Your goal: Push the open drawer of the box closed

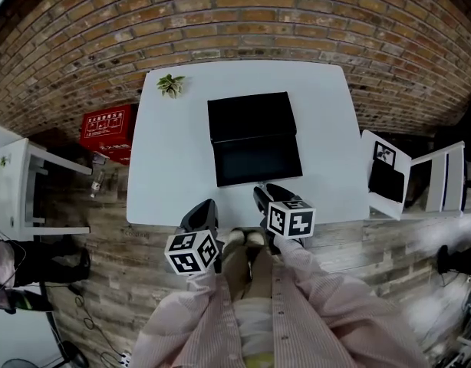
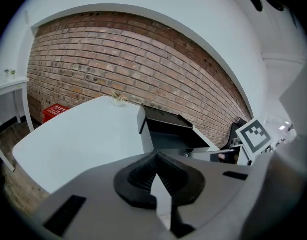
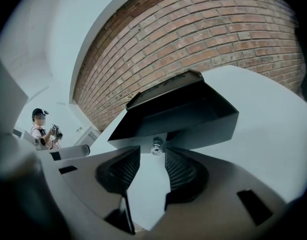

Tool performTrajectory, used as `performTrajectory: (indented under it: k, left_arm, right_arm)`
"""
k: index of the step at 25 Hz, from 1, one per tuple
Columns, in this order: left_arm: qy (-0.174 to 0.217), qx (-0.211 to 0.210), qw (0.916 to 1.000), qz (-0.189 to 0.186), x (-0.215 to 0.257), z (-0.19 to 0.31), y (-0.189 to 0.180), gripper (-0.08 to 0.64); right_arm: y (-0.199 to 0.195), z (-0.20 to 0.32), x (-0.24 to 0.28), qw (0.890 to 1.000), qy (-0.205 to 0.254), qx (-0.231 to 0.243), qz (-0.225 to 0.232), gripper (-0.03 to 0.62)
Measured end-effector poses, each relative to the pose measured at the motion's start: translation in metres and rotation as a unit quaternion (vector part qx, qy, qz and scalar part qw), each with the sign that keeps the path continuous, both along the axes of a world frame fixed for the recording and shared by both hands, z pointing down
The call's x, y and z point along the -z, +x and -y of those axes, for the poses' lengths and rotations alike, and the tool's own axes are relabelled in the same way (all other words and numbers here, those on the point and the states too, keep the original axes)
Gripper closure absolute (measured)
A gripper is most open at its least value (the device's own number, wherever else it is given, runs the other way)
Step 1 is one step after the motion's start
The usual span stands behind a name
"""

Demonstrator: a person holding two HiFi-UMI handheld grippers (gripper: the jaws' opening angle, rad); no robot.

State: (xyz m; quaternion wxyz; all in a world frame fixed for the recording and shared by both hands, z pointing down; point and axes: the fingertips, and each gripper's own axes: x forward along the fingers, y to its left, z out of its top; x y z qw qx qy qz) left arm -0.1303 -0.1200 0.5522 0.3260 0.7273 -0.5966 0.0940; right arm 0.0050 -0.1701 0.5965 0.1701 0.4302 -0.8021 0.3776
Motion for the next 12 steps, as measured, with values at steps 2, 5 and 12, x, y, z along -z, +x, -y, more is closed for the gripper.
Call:
performTrajectory:
  k: [2,5,12]
  left_arm:
    - [-0.005,-0.009,0.9999,-0.002,-0.002,0.003,0.0,0.565]
    - [-0.013,-0.02,0.9997,-0.006,-0.005,0.006,0.0,0.565]
    - [-0.023,-0.035,0.999,-0.015,-0.011,0.012,-0.002,0.565]
  right_arm:
    - [0.0,0.002,-0.003,1.0,-0.008,-0.008,-0.005,0.434]
    - [-0.001,0.002,-0.009,0.999,-0.021,-0.02,-0.015,0.434]
    - [-0.004,0.002,-0.018,0.998,-0.029,-0.034,-0.034,0.496]
